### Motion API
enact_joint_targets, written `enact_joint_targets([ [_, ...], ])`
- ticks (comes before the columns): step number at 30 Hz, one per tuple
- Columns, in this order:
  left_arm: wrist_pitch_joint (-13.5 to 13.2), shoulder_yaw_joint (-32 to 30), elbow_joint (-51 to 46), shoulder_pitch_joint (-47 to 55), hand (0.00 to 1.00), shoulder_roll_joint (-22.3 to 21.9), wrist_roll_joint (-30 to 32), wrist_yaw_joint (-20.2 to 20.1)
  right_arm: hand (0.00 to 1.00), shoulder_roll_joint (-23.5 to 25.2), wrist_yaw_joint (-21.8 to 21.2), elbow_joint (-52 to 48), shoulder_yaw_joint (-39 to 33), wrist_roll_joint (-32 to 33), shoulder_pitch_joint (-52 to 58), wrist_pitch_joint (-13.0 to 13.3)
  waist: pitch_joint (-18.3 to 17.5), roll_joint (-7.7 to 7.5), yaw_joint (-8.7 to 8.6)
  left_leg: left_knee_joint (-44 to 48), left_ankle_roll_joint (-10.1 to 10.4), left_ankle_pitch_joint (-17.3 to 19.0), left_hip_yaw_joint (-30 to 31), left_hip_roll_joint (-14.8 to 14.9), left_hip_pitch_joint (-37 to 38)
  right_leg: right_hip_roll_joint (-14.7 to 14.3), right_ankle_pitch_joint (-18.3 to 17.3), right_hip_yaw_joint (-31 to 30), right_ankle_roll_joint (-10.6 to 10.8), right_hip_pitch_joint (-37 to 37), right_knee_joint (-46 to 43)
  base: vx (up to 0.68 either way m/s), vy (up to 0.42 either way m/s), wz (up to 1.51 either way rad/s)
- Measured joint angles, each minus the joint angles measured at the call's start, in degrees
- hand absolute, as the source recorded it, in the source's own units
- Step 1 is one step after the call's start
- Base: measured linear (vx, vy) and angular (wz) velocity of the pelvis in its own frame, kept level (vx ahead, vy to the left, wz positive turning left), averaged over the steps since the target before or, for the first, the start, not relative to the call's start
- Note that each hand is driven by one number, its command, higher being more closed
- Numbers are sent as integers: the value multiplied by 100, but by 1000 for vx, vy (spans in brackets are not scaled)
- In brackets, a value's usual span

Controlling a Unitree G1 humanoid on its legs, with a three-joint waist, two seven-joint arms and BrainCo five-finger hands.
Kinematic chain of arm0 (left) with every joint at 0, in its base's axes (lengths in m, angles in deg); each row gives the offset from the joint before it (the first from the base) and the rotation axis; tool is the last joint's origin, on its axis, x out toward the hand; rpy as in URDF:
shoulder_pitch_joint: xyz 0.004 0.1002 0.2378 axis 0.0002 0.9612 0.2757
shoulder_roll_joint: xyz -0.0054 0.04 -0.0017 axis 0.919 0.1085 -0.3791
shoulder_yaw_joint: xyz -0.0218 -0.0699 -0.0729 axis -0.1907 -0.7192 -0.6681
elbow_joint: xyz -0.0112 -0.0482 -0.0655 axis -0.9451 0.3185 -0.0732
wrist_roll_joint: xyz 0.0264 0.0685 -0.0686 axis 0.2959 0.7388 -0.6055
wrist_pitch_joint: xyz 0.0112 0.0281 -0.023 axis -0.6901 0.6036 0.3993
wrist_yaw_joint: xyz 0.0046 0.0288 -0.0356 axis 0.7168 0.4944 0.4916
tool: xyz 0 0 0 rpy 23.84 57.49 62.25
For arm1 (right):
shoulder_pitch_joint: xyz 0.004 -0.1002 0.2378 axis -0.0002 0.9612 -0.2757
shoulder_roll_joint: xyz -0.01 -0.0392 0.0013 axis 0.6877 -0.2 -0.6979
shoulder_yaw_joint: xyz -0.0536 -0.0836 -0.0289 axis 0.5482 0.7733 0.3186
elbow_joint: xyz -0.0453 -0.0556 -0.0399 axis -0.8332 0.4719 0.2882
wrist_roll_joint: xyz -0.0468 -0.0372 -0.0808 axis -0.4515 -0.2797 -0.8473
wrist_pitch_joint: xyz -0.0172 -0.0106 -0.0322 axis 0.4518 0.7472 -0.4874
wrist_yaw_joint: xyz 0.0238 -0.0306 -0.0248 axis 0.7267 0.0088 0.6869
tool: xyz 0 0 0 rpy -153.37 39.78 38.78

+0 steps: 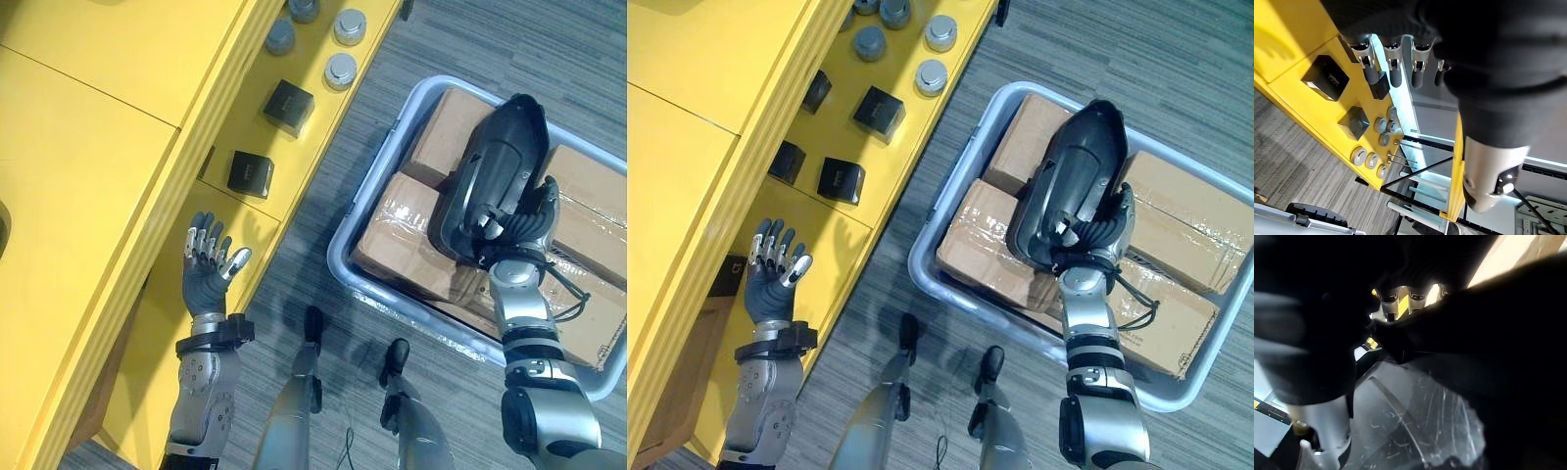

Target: Walk over and take plastic housings, then place them on the shelf

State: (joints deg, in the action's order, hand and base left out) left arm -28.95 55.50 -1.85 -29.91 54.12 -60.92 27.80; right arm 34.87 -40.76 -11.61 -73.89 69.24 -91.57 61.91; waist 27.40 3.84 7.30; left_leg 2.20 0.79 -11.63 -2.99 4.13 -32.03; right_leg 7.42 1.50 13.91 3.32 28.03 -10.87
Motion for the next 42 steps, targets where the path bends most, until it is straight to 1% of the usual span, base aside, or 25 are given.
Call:
enact_joint_targets([
  [2,5,4,0,1,0,-55,2,42,100,11,93,181,-23,-1,-107,-11,0,0,1,-3,2,-14,-3,0,24,-3,3,3,-1,-35,31,47,-47,0],
  [5,19,57,0,3,0,-151,46,65,100,26,170,477,-287,26,-283,-19,-2,2,-4,-48,4,-14,-16,0,134,-8,3,-5,0,-132,75,59,-51,-1],
  [10,66,244,-15,2,0,-175,111,59,100,-214,159,1111,-330,291,-610,-19,-5,5,-37,-105,18,-23,-36,22,185,-51,44,-20,-9,-201,198,56,-46,-4],
  [12,99,255,-62,-1,0,-174,110,53,100,-338,40,1539,-320,428,-849,-30,-5,6,-34,-113,23,-27,-42,42,208,-81,68,-21,-21,-249,266,64,-44,-2],
  [14,120,276,-62,0,0,-174,110,51,100,-365,-33,1755,-316,457,-962,-45,-5,7,-32,-134,27,-29,-46,50,265,-92,69,-22,-21,-301,292,63,-38,-1],
  [17,170,405,-188,16,0,-173,107,8,100,-466,-228,2171,-66,572,-1181,-118,-7,10,-15,-170,40,-25,-53,78,381,-140,129,-22,-43,-466,448,63,-40,-2],
  [22,177,419,-308,36,0,-173,100,-76,100,-523,-513,2251,293,635,-1402,-164,-7,11,-10,-201,48,-30,-148,112,454,-192,254,-81,-47,-561,644,36,-27,-9],
  [24,178,414,-363,62,0,-173,93,-85,100,-532,-558,2125,416,625,-1404,-205,-7,11,-15,-208,48,-30,-165,115,482,-194,262,-91,-47,-580,649,45,-23,-5],
  [25,181,404,-411,88,0,-173,92,-87,100,-535,-580,1885,520,620,-1372,-271,-7,11,-23,-217,48,-30,-176,116,518,-194,265,-99,-46,-606,653,43,-17,-4],
  [27,180,348,-492,101,0,-172,92,-113,100,-549,-601,1331,661,409,-1323,-333,-7,11,-40,-220,47,-30,-183,124,542,-200,266,-106,-46,-627,654,42,-19,-2],
  [29,182,215,-505,85,0,-170,92,-120,100,-675,-624,525,872,-84,-1231,-387,-7,11,-53,-223,47,-31,-177,133,595,-208,269,-99,-50,-685,655,46,-21,2],
  [32,180,134,-512,61,0,-133,91,-119,100,-909,-628,-174,950,-428,-954,-392,-7,8,-70,-265,48,-31,-163,123,752,-203,264,-86,-48,-843,666,45,-7,5],
  [33,180,90,-518,51,0,-131,92,-131,100,-948,-623,-417,924,-521,-873,-389,-7,8,-107,-296,54,-39,-157,106,798,-188,253,-66,-35,-876,665,49,3,4],
  [35,182,-52,-516,23,0,-128,92,-134,100,-984,-624,-832,915,-785,-701,-387,-6,6,-244,-429,60,-97,-152,73,949,-157,227,-56,-3,-963,640,37,14,5],
  [38,181,-108,-519,-98,0,-121,92,-149,100,-1122,-624,-1159,914,-1022,-432,-385,-7,3,-350,-550,46,-142,-158,33,1096,-113,191,-62,26,-1015,559,10,5,1],
  [42,199,-101,-469,-287,0,-113,92,-163,100,-1156,-641,-1492,913,-1222,-206,-376,-10,-2,-471,-633,12,-202,-167,4,1162,-82,185,-65,35,-1017,511,0,0,0],
])
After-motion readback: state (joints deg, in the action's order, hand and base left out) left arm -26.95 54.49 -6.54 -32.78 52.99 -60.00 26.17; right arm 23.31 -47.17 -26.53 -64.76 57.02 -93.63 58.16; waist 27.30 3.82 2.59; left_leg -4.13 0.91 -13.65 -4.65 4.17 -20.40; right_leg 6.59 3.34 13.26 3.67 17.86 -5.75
